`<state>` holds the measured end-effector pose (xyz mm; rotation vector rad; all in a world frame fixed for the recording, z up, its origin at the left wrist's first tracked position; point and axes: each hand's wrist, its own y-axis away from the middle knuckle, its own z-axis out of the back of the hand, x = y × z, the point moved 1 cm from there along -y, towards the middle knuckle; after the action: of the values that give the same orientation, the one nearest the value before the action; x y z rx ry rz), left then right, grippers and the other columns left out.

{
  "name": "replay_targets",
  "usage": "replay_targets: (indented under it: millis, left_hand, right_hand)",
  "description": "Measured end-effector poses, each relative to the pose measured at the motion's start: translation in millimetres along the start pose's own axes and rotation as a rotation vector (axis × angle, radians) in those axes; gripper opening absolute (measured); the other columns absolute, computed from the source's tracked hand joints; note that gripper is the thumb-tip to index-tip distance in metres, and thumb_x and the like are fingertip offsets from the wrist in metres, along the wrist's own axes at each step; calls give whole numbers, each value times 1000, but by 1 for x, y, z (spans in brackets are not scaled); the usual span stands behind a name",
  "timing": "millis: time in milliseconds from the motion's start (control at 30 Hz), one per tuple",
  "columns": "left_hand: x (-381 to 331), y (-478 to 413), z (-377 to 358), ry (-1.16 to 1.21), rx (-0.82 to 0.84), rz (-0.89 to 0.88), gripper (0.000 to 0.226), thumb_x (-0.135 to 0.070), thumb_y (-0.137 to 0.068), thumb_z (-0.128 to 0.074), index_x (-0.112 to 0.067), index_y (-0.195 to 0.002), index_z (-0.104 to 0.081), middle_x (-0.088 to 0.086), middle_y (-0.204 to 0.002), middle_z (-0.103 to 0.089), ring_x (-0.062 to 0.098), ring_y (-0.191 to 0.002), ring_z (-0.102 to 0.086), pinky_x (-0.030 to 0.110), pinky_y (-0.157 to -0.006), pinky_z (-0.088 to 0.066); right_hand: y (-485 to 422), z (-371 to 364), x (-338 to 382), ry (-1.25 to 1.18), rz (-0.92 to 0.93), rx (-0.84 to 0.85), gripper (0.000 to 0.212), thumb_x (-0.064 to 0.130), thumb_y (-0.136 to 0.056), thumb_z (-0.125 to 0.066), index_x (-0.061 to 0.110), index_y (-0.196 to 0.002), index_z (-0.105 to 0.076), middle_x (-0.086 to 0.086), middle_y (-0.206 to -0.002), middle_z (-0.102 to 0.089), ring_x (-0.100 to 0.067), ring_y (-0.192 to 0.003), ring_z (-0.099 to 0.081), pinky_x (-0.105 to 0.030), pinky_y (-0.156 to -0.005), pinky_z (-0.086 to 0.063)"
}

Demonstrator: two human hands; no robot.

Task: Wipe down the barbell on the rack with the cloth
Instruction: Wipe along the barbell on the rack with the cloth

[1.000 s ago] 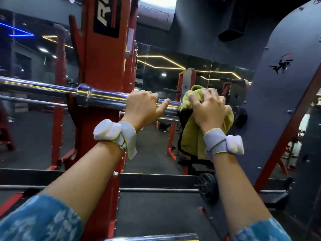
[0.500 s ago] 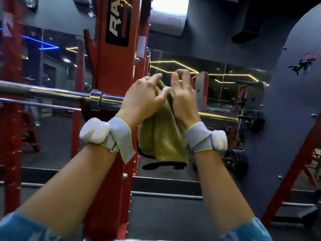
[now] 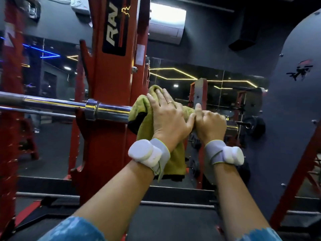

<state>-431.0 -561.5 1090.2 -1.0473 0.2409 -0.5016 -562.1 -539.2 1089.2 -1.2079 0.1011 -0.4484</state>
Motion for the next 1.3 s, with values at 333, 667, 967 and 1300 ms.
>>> replay_targets:
  millis: [333, 667, 967, 1300]
  left_hand:
    - [79, -7, 8, -78, -31, 107, 61, -59, -84, -32, -14, -95, -70, 12, -104, -64, 32, -102, -52, 49, -97, -27]
    - [18, -3, 1, -11, -28, -64, 52, -46, -92, -31, -8, -103, -66, 14, -108, -63, 32, -105, -51, 53, -102, -21]
    - [89, 6, -1, -51, -55, 236, 61, -58, -85, -24, -21, -112, -65, 10, -137, -49, 39, -133, -29, 77, -95, -3]
    - [52, 13, -7, 12, -106, 16, 58, -57, -89, -28, -18, -116, -61, 11, -137, -49, 40, -133, -31, 70, -98, -17]
  right_hand:
    - [2, -5, 3, 47, 22, -32, 68, 43, -87, -17, 1, -85, -70, -22, -85, -69, -38, -90, -59, -39, -80, -34]
    - [3, -5, 3, 48, 20, -22, 64, 40, -85, -19, 0, -83, -68, -22, -83, -68, -37, -89, -57, -39, -78, -33]
    - [4, -8, 2, 42, 16, -54, 61, 39, -86, -22, 0, -78, -67, -20, -78, -67, -36, -83, -56, -38, -75, -31]
    - [3, -7, 2, 30, 15, -71, 59, 38, -85, -23, -1, -76, -66, -21, -78, -67, -36, -81, -57, -37, -75, -32]
